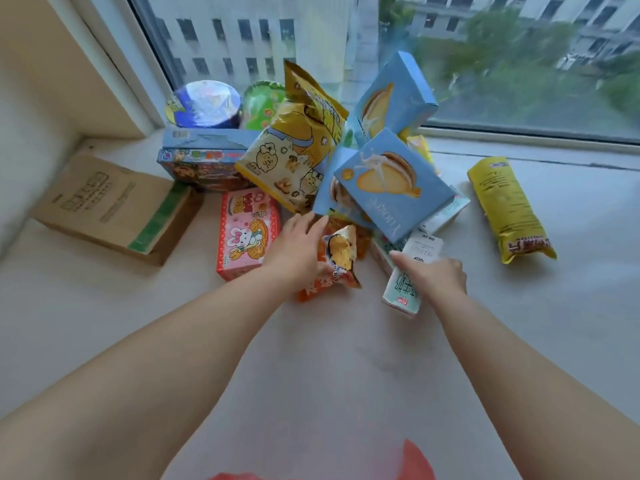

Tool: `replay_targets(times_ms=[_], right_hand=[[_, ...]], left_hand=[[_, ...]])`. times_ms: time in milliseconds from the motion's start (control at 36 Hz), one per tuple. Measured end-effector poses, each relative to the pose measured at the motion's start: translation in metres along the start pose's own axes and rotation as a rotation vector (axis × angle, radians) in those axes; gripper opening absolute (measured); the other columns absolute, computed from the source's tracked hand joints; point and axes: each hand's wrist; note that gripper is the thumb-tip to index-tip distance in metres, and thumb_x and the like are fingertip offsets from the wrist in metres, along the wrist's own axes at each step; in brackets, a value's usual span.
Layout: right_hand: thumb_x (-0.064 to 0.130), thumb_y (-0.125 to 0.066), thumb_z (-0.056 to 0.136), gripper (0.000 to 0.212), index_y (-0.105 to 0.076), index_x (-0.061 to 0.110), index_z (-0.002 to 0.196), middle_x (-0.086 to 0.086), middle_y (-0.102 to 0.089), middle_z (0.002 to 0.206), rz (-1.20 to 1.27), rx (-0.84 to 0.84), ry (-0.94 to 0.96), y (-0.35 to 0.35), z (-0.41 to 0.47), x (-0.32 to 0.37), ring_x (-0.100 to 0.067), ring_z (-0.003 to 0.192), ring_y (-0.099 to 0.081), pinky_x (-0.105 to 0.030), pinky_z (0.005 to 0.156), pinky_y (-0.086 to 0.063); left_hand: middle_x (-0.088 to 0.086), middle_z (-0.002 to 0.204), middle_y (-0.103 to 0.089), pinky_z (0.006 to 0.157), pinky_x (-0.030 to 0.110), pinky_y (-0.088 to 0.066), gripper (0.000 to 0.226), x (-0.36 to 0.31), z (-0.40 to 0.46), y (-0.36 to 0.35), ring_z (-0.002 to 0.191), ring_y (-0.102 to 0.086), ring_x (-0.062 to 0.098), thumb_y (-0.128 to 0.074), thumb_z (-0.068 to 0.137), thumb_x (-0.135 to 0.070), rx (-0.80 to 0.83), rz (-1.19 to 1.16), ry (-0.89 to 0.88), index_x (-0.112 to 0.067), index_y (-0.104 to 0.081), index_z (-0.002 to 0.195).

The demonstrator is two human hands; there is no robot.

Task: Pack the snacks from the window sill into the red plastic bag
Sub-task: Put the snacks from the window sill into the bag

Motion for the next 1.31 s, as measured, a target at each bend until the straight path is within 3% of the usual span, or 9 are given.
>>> replay_targets(times_ms=[167,278,389,528,667,778,917,1056,1306], right_hand=[[0.079,-0.060,0.034,0.094,-0.062,0.017,0.105,-0.005,-0.067,0.101,0.072,0.080,0.168,-0.008,0.016,-0.014,-0.020,0.089,-0.067,-0.032,0.074,-0.055],[0.077,-0.059,0.045,0.088,-0.057,0.022,0.114,-0.002,-0.065,0.109,-0.098,0.150,0.290,-0.009,0.005,-0.007,-0.026,0.103,-0.063,-0.044,0.087,-0.053],[0.060,-0.057,0.077,0.085,-0.022,0.020,0.143,-0.012,-0.042,0.132,-0.518,0.112,0.428,-0.017,-0.014,-0.001,-0.035,0.122,-0.041,-0.046,0.097,-0.037],[0.062,-0.058,0.076,0.097,-0.006,0.028,0.149,-0.014,-0.036,0.133,-0.603,0.137,0.478,-0.018,-0.018,-0.004,-0.034,0.124,-0.037,-0.046,0.099,-0.035],[0.058,-0.069,0.067,0.101,-0.017,0.017,0.144,-0.008,-0.037,0.128,-0.586,0.175,0.443,-0.018,-0.033,-0.015,-0.028,0.121,-0.041,-0.043,0.096,-0.040],[0.055,-0.071,0.065,0.095,-0.027,0.012,0.138,-0.008,-0.039,0.129,-0.508,0.157,0.364,-0.020,-0.038,-0.026,-0.029,0.122,-0.042,-0.042,0.097,-0.041],[0.046,-0.072,0.070,0.092,-0.024,0.009,0.139,-0.011,-0.040,0.132,-0.436,0.151,0.356,-0.027,-0.049,-0.029,-0.034,0.121,-0.043,-0.040,0.097,-0.040],[0.048,-0.071,0.069,0.089,-0.026,0.010,0.137,-0.011,-0.043,0.129,-0.462,0.177,0.342,-0.022,-0.067,-0.047,-0.032,0.117,-0.046,-0.039,0.094,-0.041],[0.045,-0.075,0.063,0.082,-0.035,0.011,0.127,-0.009,-0.049,0.122,-0.349,0.169,0.294,0.005,-0.113,-0.064,-0.030,0.113,-0.050,-0.038,0.088,-0.045]], left_hand=[[0.000,0.159,0.007,0.116,0.049,-0.021,0.101,0.000,0.025,-0.006,0.146,0.000,0.029,-0.066,0.076,-0.057,0.096,-0.014,0.042,-0.037,-0.001,0.150],[-0.003,0.157,0.011,0.112,0.047,-0.031,0.104,-0.003,0.031,-0.007,0.142,-0.019,0.033,-0.075,0.067,-0.056,0.102,-0.073,0.058,-0.044,-0.011,0.148],[-0.002,0.156,0.010,0.105,0.043,-0.041,0.108,-0.006,0.030,-0.010,0.134,-0.036,0.035,-0.079,0.061,-0.057,0.066,-0.074,0.085,-0.043,-0.015,0.147],[0.006,0.154,-0.015,0.100,0.041,-0.043,0.107,-0.008,0.024,-0.015,0.130,-0.042,0.032,-0.077,0.064,-0.057,0.087,-0.042,0.106,-0.035,-0.015,0.149],[0.004,0.134,-0.045,0.094,0.041,-0.048,0.096,-0.007,0.008,-0.021,0.121,-0.047,0.028,-0.072,0.062,-0.067,0.139,0.035,0.111,-0.026,-0.037,0.142],[0.005,0.131,-0.045,0.103,0.045,-0.035,0.091,-0.007,-0.006,-0.026,0.126,-0.034,0.031,-0.067,0.059,-0.075,0.114,0.163,0.131,-0.033,-0.041,0.135],[0.011,0.133,-0.038,0.097,0.038,-0.041,0.090,-0.012,-0.019,-0.025,0.121,-0.043,0.032,-0.074,0.061,-0.065,0.175,0.061,0.183,-0.030,-0.039,0.136],[0.007,0.115,-0.058,0.077,0.032,-0.048,0.076,-0.022,-0.043,-0.026,0.102,-0.059,0.026,-0.079,0.063,-0.054,0.227,-0.044,0.233,-0.026,-0.046,0.126],[0.001,0.104,-0.065,0.069,0.026,-0.046,0.045,-0.046,-0.099,-0.008,0.093,-0.061,0.022,-0.072,0.071,-0.036,0.093,-0.197,0.270,-0.029,-0.056,0.113]])
Point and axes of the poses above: each hand's wrist, its own z-axis towards the middle knuckle, its own y-axis out of the back of the hand, x = y × z
